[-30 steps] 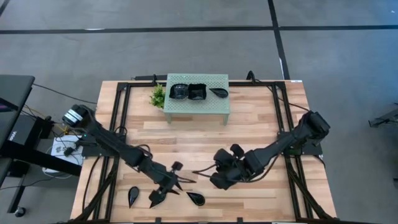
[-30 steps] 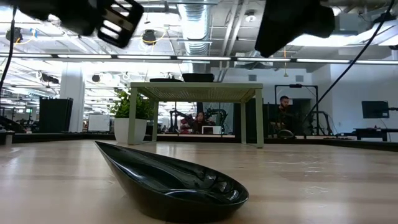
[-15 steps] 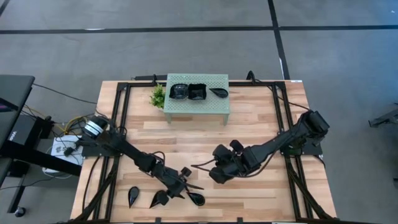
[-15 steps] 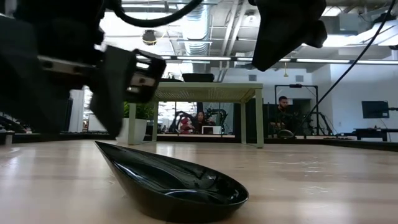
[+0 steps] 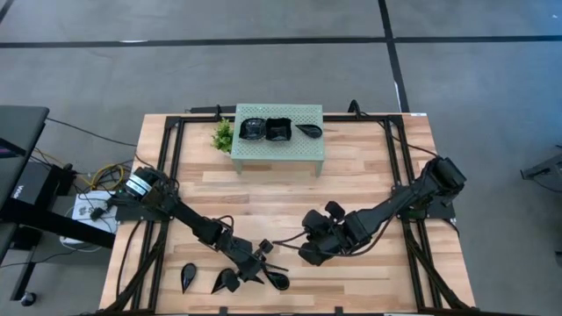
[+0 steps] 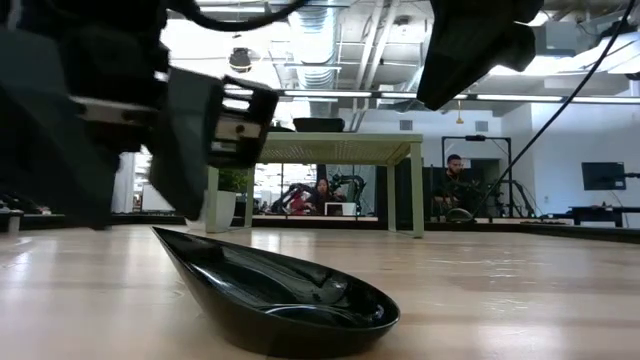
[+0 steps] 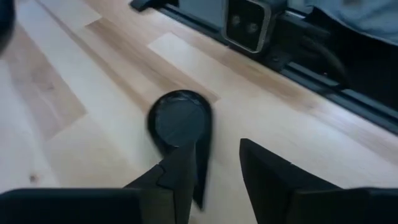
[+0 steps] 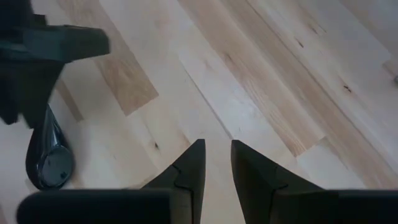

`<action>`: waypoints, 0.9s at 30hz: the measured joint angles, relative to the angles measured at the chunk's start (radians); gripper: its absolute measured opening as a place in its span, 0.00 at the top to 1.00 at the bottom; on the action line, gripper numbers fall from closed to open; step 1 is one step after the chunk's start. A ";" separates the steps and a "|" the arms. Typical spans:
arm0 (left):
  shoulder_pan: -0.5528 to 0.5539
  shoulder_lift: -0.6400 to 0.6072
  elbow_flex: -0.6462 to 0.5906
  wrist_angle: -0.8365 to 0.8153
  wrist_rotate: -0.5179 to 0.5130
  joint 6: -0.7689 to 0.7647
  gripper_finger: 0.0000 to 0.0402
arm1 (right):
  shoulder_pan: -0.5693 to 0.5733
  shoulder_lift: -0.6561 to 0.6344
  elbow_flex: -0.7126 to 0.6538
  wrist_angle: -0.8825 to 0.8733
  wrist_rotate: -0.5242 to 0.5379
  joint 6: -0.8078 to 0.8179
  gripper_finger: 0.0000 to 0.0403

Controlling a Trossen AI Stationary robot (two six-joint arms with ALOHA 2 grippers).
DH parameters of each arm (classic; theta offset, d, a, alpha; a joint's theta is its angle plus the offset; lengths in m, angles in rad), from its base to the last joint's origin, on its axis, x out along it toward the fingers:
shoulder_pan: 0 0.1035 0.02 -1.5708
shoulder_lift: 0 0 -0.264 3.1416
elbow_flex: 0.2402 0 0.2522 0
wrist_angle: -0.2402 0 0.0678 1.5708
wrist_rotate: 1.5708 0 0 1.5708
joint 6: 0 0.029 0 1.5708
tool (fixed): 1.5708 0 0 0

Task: Pick & Place Mini shaped plates
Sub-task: Stack the drop-shaped plate on top of the other drop-shaped plates on the shelf

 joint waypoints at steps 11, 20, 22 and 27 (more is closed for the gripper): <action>0.023 0.016 0.000 0.007 -0.012 -0.016 0.71 | 0.000 0.000 0.000 0.001 0.000 0.000 0.82; 0.038 0.040 0.000 -0.007 0.006 -0.053 0.81 | 0.000 0.000 0.000 0.000 0.000 0.000 0.82; 0.031 0.047 0.000 -0.008 0.012 -0.071 0.84 | 0.001 0.000 0.000 0.000 0.000 0.000 0.82; 0.019 0.047 0.000 -0.001 0.004 -0.072 0.86 | 0.000 0.000 0.000 0.000 0.000 0.000 0.82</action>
